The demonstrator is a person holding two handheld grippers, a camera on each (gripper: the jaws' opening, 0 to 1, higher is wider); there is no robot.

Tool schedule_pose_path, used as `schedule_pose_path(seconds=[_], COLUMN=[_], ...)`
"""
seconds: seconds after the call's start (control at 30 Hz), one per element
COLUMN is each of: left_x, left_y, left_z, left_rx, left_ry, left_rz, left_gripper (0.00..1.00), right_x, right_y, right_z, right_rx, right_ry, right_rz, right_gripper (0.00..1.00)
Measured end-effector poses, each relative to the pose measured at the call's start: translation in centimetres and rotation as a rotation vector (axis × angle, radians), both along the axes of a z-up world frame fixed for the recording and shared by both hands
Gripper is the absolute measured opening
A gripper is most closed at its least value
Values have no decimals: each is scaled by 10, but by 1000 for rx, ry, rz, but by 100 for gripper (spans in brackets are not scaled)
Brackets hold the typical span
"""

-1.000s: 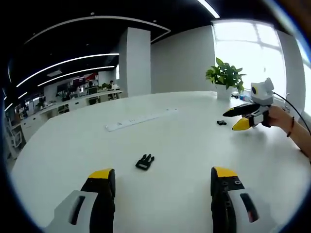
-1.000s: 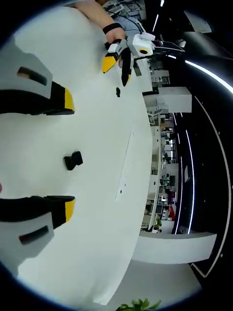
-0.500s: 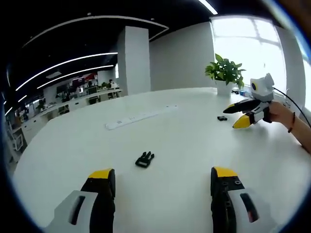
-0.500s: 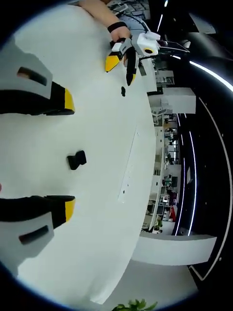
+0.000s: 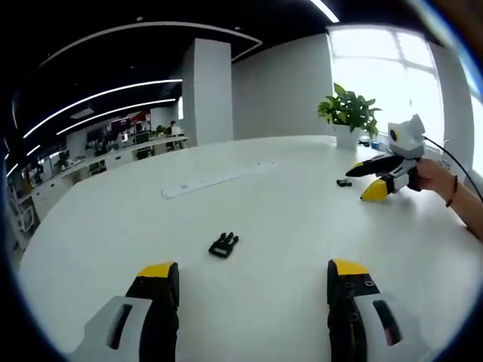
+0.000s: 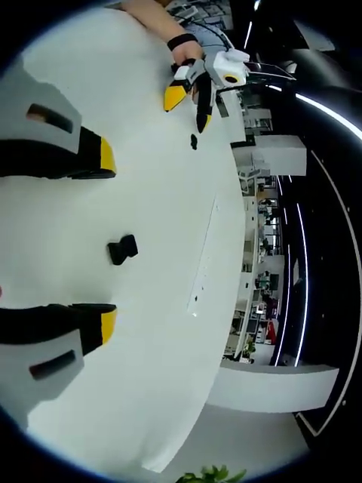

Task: Snap the two parts of the plastic buckle together until the buckle closes and remains connected.

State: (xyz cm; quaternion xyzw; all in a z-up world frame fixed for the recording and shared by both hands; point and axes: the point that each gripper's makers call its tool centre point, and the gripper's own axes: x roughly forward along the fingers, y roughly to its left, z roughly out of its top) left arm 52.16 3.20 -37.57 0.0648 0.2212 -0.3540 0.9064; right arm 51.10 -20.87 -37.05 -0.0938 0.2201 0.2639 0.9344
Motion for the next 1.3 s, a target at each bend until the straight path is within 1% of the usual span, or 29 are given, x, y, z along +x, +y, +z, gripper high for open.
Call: schedule_pose_path(seconds=[0.07, 0.1, 0.43, 0.97, 1.3], left_x=[0, 0, 0, 0, 3], left_y=[-1, -1, -2, -3, -6], left_z=[-1, -1, -2, -2, -2], left_rx=[-8, -10, -12, -17, -26], left_ry=[8, 12, 9, 4, -4], left_rz=[-5, -5, -6, -9, -10], left_gripper=[82, 81, 81, 82, 82], right_x=[3, 9, 18, 9, 10], right_y=[-2, -5, -10, -4, -3], right_z=[0, 1, 2, 2, 2], right_rx=[1, 8, 18, 20, 27], right_ry=[2, 11, 14, 6, 0], right_rz=[3, 0, -4, 9, 13], right_gripper=[67, 67, 67, 66, 65])
